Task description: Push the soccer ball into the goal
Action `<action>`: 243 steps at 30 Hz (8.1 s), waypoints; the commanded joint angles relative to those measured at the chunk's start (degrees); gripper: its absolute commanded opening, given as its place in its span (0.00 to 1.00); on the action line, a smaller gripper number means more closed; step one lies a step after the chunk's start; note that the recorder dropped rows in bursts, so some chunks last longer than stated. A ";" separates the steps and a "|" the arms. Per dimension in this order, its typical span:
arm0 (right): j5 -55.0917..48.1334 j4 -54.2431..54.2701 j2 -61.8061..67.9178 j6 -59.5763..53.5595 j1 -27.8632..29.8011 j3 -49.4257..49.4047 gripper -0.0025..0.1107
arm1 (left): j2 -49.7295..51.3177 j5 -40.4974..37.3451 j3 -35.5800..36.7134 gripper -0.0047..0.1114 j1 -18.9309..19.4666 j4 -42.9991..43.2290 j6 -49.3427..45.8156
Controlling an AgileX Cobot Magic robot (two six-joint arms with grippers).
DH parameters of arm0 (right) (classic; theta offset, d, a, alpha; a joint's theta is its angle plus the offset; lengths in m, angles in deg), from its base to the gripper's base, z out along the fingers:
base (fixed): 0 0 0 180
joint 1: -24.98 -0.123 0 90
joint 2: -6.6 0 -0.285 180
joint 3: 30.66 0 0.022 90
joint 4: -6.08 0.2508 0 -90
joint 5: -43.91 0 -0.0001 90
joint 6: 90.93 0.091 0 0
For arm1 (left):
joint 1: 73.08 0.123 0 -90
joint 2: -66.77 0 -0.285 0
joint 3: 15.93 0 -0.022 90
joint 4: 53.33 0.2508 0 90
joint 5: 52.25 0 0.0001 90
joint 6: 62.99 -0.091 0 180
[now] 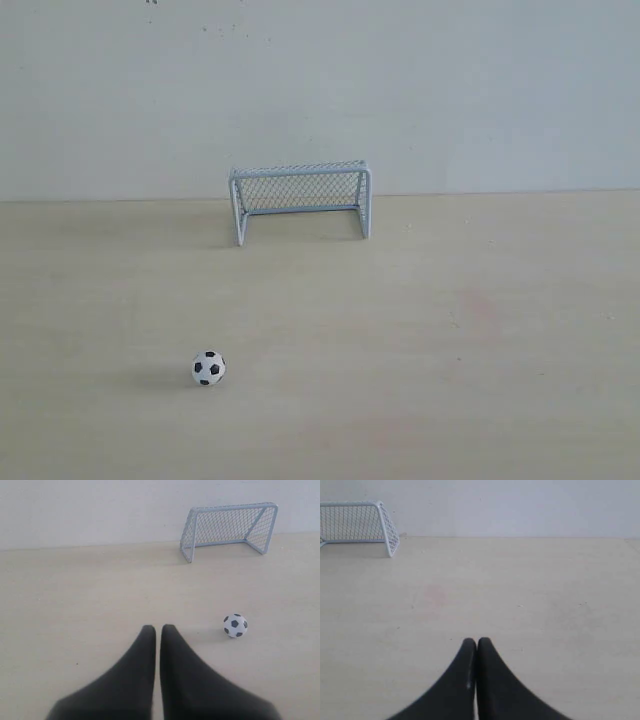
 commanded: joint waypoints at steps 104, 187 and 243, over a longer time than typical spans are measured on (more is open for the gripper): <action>0.37 -0.10 -0.26 -0.08 0.14 0.02 0.02 | 65.19 -3.57 -44.46 0.08 0.92 15.41 -38.07; 0.50 0.13 -0.26 -0.08 0.14 0.02 0.02 | 106.72 -15.26 -57.17 0.08 -18.75 0.98 -93.75; 0.36 0.13 -0.26 -0.08 0.14 0.02 0.02 | 72.99 25.98 -53.12 0.08 -16.49 -6.89 -70.36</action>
